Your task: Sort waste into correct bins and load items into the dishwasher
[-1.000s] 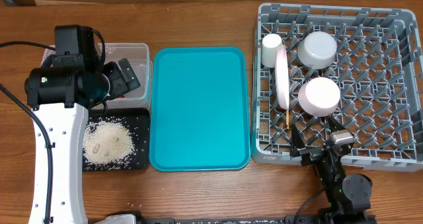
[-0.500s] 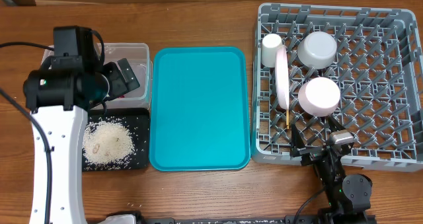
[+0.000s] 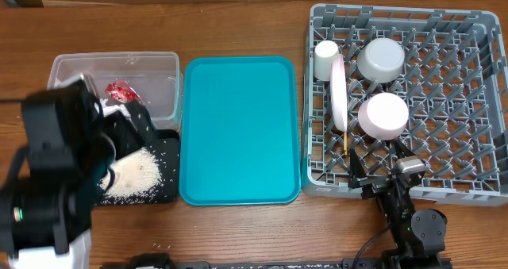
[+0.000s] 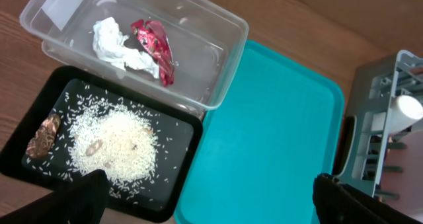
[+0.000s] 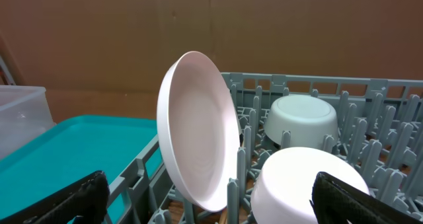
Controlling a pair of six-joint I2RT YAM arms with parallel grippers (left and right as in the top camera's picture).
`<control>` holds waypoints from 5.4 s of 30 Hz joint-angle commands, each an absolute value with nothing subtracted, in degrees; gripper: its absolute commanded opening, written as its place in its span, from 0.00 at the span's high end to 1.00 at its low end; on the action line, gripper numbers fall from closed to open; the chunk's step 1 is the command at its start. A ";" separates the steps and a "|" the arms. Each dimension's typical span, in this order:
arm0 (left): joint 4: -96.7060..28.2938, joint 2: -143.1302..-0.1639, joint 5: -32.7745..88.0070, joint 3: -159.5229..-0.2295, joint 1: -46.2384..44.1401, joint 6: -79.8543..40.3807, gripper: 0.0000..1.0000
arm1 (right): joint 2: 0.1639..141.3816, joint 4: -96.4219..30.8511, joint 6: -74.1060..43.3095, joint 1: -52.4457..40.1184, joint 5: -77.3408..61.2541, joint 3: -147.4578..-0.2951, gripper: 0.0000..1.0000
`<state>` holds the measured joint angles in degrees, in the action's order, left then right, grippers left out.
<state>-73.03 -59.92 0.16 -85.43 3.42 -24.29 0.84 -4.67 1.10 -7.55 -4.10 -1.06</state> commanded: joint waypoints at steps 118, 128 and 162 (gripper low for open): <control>-4.27 -0.25 2.55 -0.27 2.96 2.17 0.00 | 0.16 -4.40 1.34 -7.81 -4.12 -0.45 0.00; -4.27 -0.25 2.55 -0.27 2.96 2.17 0.00 | 0.16 -4.40 1.34 -7.81 -4.12 -0.45 0.00; -4.27 -0.25 2.55 -0.27 2.96 2.17 0.00 | 0.16 -4.40 1.34 -7.81 -4.12 -0.45 0.00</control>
<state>-4.29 -0.95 1.91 -0.56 3.36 1.50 0.84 -4.69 1.15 -7.55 -4.21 -1.06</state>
